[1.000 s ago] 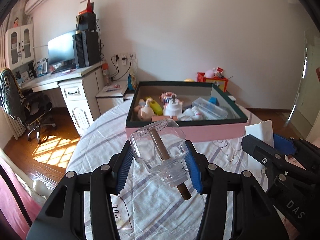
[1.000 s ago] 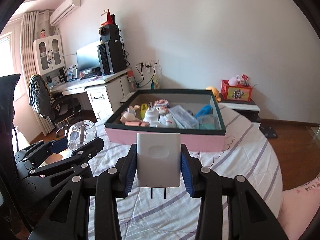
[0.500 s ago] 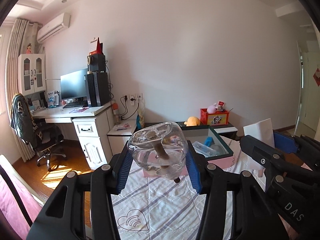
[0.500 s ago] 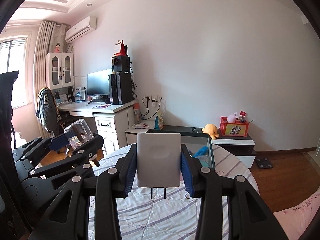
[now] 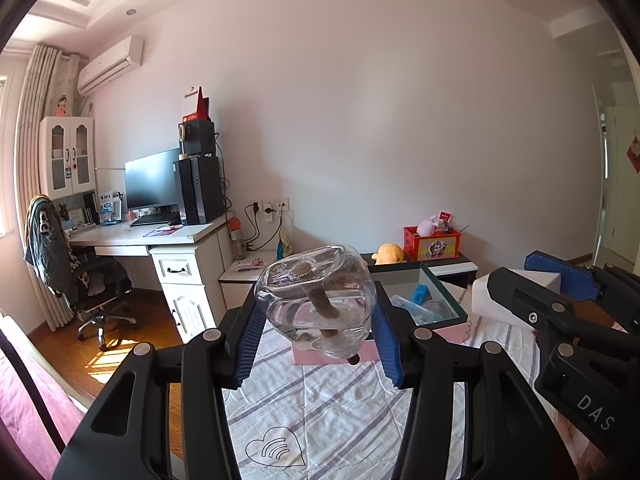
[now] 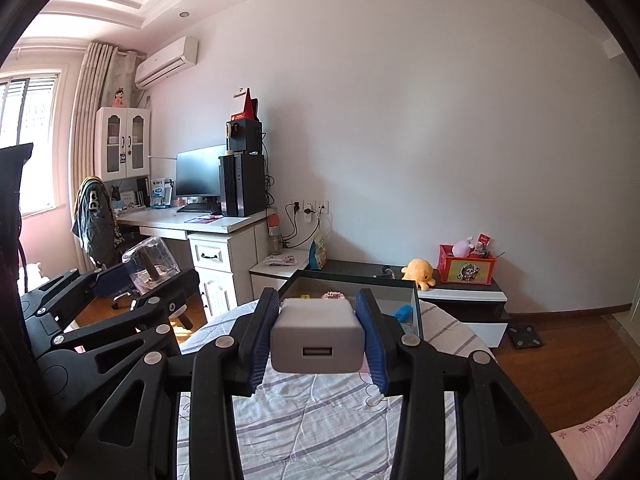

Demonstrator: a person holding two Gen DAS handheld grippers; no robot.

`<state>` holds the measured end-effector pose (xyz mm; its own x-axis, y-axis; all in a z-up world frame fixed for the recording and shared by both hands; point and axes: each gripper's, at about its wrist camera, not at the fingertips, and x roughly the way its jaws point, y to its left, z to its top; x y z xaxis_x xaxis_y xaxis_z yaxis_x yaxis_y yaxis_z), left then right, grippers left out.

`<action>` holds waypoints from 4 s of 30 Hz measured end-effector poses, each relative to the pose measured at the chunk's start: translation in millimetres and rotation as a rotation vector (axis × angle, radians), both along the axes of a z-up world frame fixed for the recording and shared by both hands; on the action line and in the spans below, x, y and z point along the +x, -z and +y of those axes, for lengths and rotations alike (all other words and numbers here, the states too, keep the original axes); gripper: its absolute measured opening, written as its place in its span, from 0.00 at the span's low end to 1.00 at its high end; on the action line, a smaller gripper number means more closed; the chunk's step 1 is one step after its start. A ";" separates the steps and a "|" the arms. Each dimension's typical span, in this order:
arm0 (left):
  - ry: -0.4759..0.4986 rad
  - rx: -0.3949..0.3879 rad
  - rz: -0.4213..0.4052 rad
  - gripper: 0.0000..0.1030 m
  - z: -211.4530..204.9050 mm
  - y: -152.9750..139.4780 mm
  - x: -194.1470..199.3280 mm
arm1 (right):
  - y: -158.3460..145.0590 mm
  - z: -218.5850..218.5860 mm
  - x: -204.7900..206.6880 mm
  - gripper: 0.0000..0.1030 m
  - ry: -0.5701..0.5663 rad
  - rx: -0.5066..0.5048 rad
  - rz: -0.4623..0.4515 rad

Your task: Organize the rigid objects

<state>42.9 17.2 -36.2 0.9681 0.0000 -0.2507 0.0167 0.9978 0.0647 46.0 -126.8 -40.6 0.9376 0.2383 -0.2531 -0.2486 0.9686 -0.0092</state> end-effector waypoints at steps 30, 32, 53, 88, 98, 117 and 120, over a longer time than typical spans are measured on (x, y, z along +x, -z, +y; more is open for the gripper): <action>-0.020 0.160 0.426 0.49 -31.8 106.3 328.0 | 89.5 -11.4 299.7 0.40 0.005 -0.094 0.362; -0.013 0.145 0.463 0.49 -31.2 117.1 339.0 | 96.7 -10.4 307.4 0.40 0.009 -0.097 0.377; 0.042 0.152 0.386 1.00 -36.0 109.4 332.4 | 92.4 -16.2 309.9 0.77 0.037 -0.041 0.384; 0.109 0.032 0.235 1.00 -26.9 27.4 154.0 | 17.8 -45.7 135.1 1.00 0.145 -0.011 0.219; 0.108 0.015 0.092 1.00 -14.3 -14.0 51.3 | -19.5 -36.2 34.3 1.00 0.147 0.003 0.094; 0.043 -0.032 -0.092 1.00 15.4 -65.8 -84.0 | -62.1 -29.8 -104.6 1.00 0.239 0.029 -0.112; 0.055 -0.040 -0.114 1.00 17.2 -72.4 -98.7 | -65.4 -25.0 -114.9 1.00 0.216 0.028 -0.119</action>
